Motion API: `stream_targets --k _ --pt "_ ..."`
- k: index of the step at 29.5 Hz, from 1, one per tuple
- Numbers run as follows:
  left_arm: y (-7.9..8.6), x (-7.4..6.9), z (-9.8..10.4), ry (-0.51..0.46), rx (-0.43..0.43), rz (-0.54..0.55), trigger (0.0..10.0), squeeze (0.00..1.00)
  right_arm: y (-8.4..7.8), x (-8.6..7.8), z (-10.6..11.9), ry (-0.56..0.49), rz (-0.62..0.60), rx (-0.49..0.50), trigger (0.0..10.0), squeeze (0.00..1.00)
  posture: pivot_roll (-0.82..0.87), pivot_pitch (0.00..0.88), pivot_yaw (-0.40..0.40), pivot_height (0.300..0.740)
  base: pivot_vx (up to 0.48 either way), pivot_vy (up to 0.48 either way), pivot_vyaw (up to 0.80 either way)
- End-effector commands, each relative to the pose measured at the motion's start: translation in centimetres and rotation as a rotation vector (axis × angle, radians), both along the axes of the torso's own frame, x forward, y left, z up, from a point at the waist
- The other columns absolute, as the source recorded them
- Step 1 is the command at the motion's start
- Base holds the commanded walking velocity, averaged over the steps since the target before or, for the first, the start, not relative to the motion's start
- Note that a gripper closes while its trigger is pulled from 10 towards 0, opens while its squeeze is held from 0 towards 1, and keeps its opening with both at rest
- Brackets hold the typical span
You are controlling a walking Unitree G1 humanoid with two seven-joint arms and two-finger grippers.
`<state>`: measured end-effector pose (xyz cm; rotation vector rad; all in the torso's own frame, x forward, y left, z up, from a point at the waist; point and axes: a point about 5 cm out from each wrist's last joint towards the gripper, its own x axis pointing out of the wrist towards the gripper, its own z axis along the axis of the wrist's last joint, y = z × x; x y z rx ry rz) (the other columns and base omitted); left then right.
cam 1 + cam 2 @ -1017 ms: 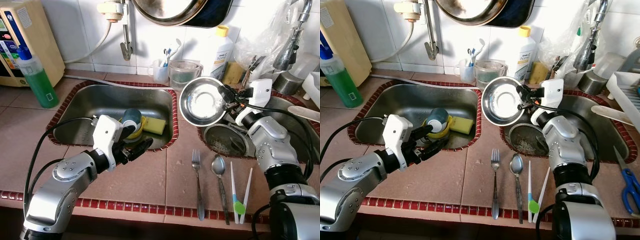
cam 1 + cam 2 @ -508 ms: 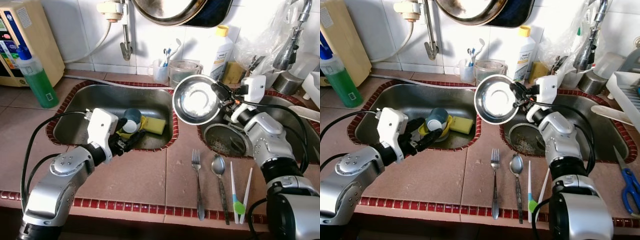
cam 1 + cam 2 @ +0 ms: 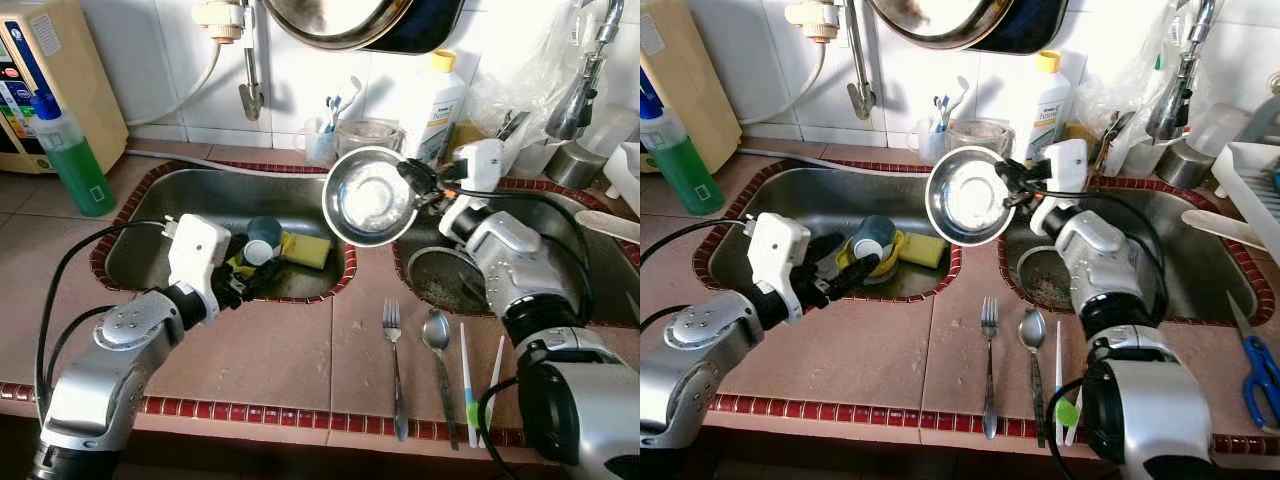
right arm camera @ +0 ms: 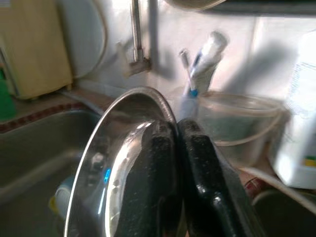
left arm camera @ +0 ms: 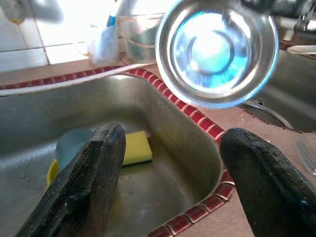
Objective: Kitchen organization
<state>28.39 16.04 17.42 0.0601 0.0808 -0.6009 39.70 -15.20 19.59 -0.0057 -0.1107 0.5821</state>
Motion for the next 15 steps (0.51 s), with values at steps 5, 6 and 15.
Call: stream_targets --k 5,6,15 --pt "0.8 0.0 0.4 -0.003 0.007 0.029 10.0 0.0 3.1 0.0 -0.6 0.005 0.058 -0.063 10.0 0.0 0.01 0.1 0.008 0.74 0.0 0.0 0.0" --pt "0.8 0.0 0.4 -0.003 0.007 0.029 10.0 0.0 3.1 0.0 -0.6 0.005 0.058 -0.063 10.0 0.0 0.01 0.1 0.008 0.74 0.0 0.0 0.0" --pt "1.5 -0.4 0.7 0.002 0.004 0.047 10.0 0.0 5.9 -0.9 -1.9 0.01 0.166 -0.053 10.0 0.0 0.02 0.134 0.007 0.74 0.0 0.0 0.0"
